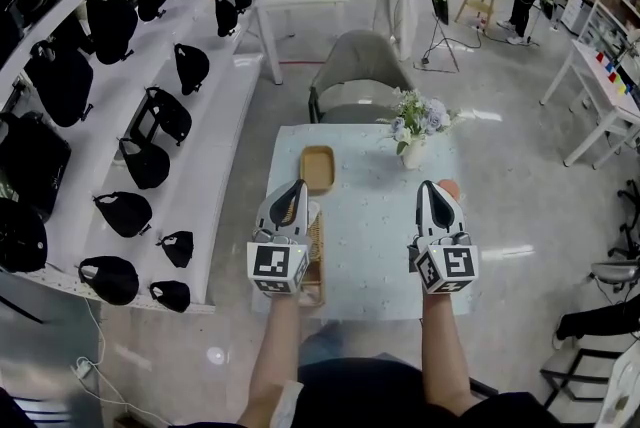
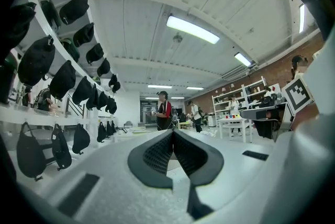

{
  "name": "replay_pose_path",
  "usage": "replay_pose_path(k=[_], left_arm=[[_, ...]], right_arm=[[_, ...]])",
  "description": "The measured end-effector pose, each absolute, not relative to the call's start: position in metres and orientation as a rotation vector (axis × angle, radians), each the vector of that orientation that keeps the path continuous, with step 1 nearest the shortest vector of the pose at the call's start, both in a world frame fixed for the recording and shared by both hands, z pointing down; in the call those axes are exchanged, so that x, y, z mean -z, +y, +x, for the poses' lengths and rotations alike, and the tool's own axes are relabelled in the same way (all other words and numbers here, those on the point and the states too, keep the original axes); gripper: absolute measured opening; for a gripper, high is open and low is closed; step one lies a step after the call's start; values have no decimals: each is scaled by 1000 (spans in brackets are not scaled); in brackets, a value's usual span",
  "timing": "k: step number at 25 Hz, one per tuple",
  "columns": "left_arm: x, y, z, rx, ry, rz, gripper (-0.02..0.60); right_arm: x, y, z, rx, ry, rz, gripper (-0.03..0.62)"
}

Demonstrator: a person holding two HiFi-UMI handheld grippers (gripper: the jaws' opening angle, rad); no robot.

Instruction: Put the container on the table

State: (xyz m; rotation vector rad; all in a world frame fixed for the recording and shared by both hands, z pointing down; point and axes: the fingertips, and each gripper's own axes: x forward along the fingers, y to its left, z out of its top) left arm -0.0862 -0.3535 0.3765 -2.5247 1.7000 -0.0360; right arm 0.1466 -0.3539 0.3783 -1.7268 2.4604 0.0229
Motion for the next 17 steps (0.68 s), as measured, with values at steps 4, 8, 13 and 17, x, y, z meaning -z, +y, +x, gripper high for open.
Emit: replay_pose_path(k=[4, 8, 13, 17], left_arm=[[-378, -354, -87, 42, 1695, -2532, 9], [-377, -355, -88, 40, 1693, -2534, 8], [-380, -355, -89, 43, 1694, -2540, 9], [-380, -357, -90, 41, 1696, -2538, 9]], right_arm=[[-380, -355, 143, -16, 2467, -1720, -3], [-380, -356, 142, -6, 2467, -1723, -3], [-383, -357, 140, -1, 2467, -1725, -3], [-385, -357, 139, 0, 2471, -1725, -3]])
